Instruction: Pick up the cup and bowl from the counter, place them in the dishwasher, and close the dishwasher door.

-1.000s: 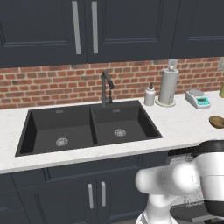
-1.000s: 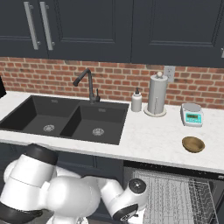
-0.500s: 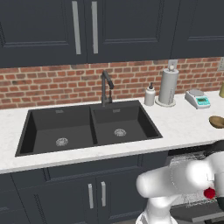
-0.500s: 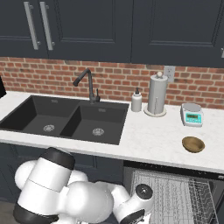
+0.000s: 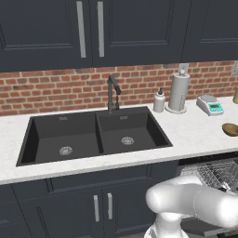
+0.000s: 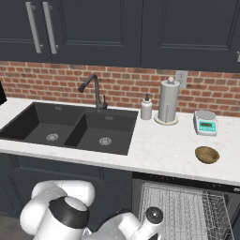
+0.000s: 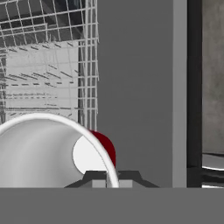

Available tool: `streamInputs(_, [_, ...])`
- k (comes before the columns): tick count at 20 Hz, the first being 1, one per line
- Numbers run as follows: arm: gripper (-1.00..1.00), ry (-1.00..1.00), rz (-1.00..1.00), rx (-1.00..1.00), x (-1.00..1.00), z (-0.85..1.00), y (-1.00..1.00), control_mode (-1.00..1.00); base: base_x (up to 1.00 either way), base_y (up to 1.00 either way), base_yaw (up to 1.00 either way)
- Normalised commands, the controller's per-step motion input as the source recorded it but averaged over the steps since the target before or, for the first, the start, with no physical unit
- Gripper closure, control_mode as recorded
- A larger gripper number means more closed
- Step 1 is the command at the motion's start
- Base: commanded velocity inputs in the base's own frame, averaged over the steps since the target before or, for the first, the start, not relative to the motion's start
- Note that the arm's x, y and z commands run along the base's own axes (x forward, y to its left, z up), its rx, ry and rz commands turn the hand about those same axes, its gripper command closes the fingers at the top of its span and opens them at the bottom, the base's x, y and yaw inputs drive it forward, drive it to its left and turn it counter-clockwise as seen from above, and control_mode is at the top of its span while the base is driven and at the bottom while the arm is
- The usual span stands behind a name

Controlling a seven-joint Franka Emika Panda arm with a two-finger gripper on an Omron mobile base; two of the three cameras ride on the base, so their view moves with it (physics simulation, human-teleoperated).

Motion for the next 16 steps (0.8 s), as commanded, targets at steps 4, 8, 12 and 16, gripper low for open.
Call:
streamInputs(4, [1.0, -0.05, 0.0, 0.0, 0.08, -0.28, -0.02, -1.0, 0.0, 0.0, 0.0])
streamInputs(8, [1.0, 0.0, 0.0, 0.0, 0.0, -0.29, -0.05, -1.0, 0.0, 0.0, 0.0])
streamInputs(12, [1.0, 0.0, 0.0, 0.0, 0.0, -0.28, -0.03, -1.0, 0.0, 0.0, 0.0])
streamInputs(16, [1.0, 0.0, 0.0, 0.0, 0.04, -0.27, 0.0, -1.0, 0.0, 0.0, 0.0])
